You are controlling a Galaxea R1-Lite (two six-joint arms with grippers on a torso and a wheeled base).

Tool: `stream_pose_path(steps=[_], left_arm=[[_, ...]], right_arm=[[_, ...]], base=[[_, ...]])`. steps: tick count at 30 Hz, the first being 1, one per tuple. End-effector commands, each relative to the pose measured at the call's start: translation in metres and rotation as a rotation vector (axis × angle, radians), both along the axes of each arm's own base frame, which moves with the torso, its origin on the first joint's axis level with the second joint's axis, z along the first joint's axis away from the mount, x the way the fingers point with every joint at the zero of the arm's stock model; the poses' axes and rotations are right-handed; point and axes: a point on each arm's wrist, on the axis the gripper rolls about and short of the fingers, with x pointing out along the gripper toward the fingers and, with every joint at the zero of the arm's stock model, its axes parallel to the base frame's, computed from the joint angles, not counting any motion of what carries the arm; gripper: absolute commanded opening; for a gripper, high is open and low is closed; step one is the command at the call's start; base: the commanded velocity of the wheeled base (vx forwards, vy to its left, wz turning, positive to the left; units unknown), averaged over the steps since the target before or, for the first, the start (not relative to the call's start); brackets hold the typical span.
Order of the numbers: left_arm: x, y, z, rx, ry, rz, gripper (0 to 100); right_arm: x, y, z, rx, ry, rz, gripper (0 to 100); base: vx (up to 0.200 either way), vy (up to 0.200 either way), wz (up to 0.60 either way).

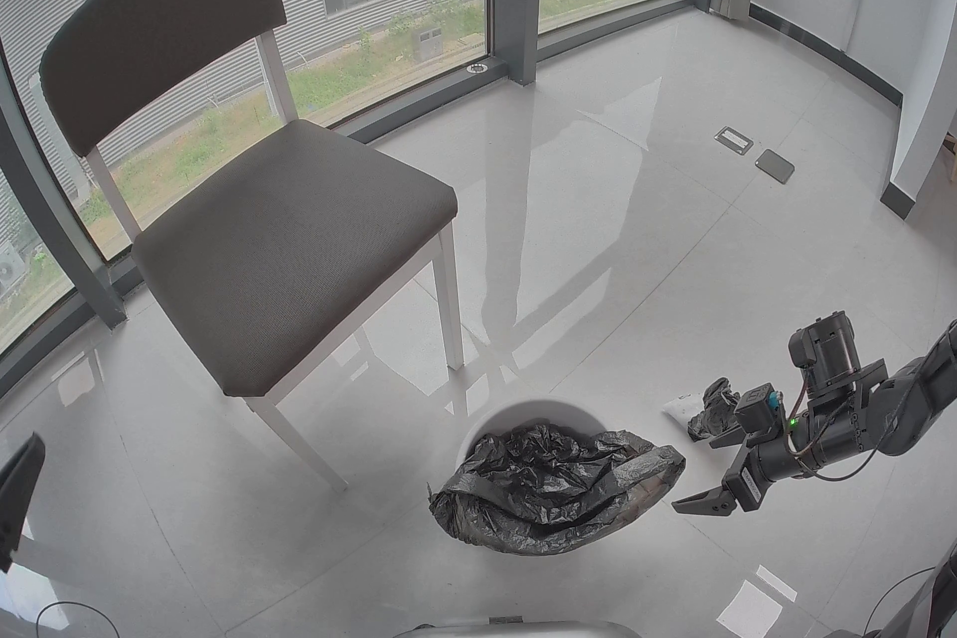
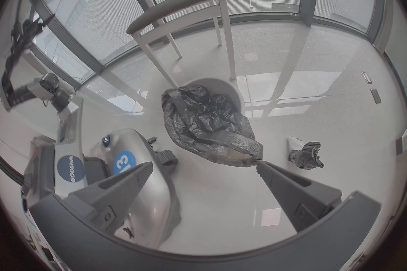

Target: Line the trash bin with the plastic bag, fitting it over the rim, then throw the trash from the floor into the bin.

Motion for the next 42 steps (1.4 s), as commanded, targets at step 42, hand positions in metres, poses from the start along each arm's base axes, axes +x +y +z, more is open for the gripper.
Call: stream_pose_path(steps=[42], left_arm=[[0.178, -0.037, 0.026, 0.21, 0.309, -0.107, 100]], right_arm=[[0.102, 0.014, -0.102, -0.263, -0.1, 0.25, 100]], base=[[0.0, 0.0, 0.0]])
